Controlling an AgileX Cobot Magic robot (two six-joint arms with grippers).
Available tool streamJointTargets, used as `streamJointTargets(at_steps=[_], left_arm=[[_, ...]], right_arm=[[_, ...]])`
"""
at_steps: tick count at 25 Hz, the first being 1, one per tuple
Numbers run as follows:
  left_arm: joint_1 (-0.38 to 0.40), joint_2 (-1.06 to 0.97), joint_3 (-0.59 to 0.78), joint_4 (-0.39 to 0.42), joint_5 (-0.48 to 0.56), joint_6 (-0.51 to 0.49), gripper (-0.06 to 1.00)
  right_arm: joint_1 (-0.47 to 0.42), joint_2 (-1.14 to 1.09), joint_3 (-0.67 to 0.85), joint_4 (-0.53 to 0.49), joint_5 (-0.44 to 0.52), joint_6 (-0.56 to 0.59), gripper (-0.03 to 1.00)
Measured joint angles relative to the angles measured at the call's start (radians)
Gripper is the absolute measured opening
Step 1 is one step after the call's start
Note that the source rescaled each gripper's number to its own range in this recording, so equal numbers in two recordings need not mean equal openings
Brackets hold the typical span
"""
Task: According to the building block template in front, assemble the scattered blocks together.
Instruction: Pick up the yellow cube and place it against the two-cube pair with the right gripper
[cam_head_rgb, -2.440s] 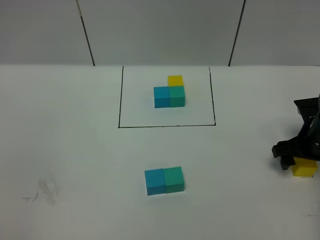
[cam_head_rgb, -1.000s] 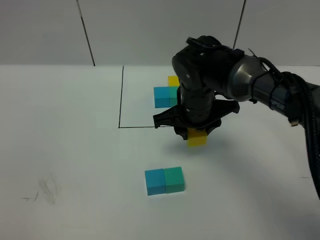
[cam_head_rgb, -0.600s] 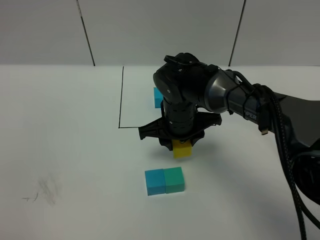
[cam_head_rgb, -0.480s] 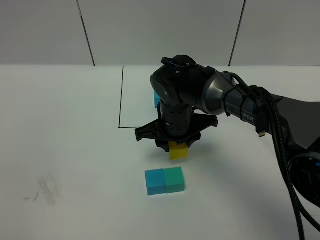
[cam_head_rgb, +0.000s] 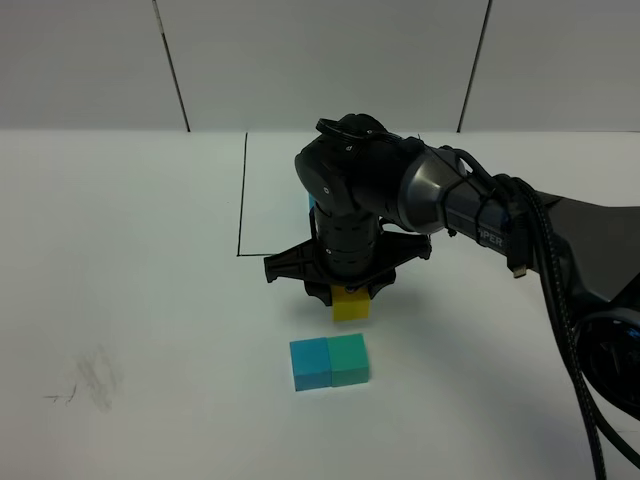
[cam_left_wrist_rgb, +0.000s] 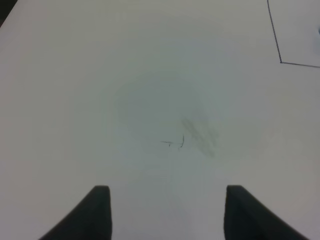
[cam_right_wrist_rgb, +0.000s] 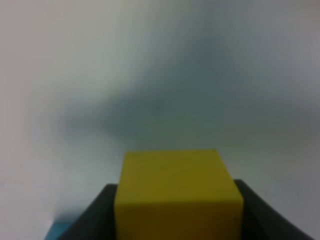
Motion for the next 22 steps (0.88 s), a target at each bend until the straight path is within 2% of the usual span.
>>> streamJointTargets(at_steps=[22], left_arm=[[0.0,0.0,0.0,0.0,0.0,0.0,0.14]], right_arm=[[0.021,0.063,0.0,0.006,0.019,0.021,0.03]])
